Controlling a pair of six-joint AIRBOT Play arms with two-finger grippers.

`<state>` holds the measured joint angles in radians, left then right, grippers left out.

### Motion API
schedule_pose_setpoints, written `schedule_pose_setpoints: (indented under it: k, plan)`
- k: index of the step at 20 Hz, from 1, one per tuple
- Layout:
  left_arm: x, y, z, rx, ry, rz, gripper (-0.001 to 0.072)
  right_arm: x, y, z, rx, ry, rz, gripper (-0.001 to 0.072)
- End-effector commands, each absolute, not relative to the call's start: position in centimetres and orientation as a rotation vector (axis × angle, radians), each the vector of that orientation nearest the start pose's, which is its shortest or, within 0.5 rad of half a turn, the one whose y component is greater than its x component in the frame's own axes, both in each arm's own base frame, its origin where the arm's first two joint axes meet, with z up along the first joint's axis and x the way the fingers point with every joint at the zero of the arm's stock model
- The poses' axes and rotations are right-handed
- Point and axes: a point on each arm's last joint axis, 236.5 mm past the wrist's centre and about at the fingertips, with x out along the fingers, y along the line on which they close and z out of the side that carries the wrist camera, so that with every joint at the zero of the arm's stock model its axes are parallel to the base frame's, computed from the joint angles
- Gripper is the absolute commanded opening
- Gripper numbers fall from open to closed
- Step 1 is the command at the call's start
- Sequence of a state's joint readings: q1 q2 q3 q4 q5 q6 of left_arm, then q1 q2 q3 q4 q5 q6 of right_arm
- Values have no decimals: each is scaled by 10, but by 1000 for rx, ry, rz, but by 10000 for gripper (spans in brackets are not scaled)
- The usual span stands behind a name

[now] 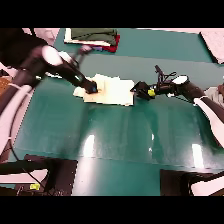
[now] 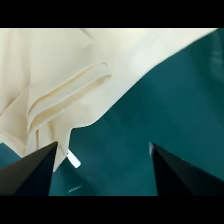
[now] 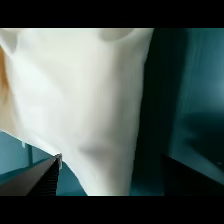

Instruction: Fold the shirts.

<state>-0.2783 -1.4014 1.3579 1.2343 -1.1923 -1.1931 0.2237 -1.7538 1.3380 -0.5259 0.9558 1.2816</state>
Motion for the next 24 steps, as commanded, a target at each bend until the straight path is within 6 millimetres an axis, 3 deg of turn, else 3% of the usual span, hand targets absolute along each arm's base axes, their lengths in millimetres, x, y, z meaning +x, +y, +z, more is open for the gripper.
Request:
schedule_pose_setpoints:
  k: [1,5,9,11,15,18,21,24]
  plan:
    - [391,-194,-18,551,1176,-724,720,448,273,-9,702,1207,674,707]
    - [428,-173,-17,648,1085,-590,720,449,265,17,692,1157,695,707]
    - [396,-180,-7,618,1210,-662,720,454,256,22,691,1136,688,705]
    - [393,-185,7,630,1214,-674,720,455,254,22,694,1135,684,705]
    - [413,-190,37,630,1127,-649,719,455,253,22,685,1130,687,703]
    - [426,-192,41,638,1071,-631,719,456,253,22,685,1126,685,701]
    - [453,-197,51,666,948,-605,719,456,253,22,685,1126,686,699]
    - [451,-206,25,643,1000,-642,718,456,253,23,689,1126,687,698]
